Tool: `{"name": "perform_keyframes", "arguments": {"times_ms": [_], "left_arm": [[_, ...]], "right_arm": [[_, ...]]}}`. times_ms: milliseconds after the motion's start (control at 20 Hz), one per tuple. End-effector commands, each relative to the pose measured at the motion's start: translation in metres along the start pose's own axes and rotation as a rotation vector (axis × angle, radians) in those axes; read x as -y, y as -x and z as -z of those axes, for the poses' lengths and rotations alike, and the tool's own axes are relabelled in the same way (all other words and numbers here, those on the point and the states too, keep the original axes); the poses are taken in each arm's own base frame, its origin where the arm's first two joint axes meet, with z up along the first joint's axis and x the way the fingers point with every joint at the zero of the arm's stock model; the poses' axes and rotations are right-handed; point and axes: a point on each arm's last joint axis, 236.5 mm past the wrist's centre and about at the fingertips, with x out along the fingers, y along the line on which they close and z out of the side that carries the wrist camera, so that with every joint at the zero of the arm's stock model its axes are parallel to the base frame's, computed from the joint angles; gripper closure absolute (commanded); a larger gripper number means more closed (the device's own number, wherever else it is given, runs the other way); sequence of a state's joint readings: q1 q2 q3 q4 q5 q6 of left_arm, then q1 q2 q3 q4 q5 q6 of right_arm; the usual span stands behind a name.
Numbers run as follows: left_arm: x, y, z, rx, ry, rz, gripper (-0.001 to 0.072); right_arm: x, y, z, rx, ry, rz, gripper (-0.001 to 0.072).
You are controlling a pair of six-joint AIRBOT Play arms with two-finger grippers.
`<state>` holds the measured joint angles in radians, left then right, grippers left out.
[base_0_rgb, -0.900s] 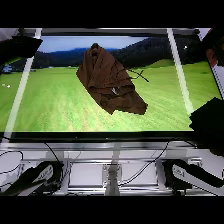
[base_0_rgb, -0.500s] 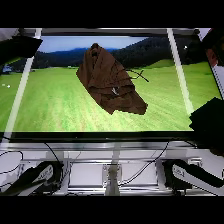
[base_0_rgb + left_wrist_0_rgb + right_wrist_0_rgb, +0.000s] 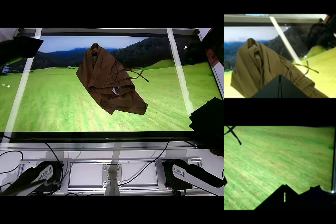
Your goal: Fold the clothes and pants, and hang the long-sleeved shirts on hangers.
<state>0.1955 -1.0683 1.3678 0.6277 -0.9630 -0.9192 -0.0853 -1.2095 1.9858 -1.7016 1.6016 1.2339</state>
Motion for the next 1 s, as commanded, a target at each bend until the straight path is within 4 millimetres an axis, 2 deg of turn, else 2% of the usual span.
{"name": "perform_keyframes", "arguments": {"times_ms": [0,150,350,550,600,650,800,950], "left_arm": [[-0.006,-0.010,0.014,-0.045,0.021,0.014,0.0671],[-0.017,-0.024,0.029,-0.090,0.054,0.022,0.0671],[-0.029,-0.039,0.047,-0.136,0.090,0.029,0.0671],[-0.032,-0.044,0.054,-0.155,0.101,0.033,0.0671],[-0.035,-0.044,0.057,-0.167,0.098,0.027,0.0671],[-0.039,-0.043,0.065,-0.197,0.075,0.008,0.0671],[-0.057,-0.034,0.105,-0.354,0.085,-0.072,0.0672],[-0.070,-0.032,0.146,-0.456,0.119,-0.111,0.0671]], "right_arm": [[0.004,0.001,-0.024,0.102,0.042,0.017,0.0702],[-0.014,0.006,-0.050,0.212,-0.043,-0.065,0.0702],[-0.031,0.014,-0.074,0.309,-0.167,-0.161,0.0702],[-0.037,0.019,-0.089,0.371,-0.175,-0.196,0.0702],[-0.038,0.013,-0.088,0.358,-0.175,-0.198,0.0702],[-0.043,-0.001,-0.075,0.292,-0.160,-0.205,0.0702],[-0.071,-0.061,-0.004,-0.011,-0.106,-0.267,0.0702],[-0.121,-0.114,0.049,-0.170,-0.093,-0.414,0.0702]]}}
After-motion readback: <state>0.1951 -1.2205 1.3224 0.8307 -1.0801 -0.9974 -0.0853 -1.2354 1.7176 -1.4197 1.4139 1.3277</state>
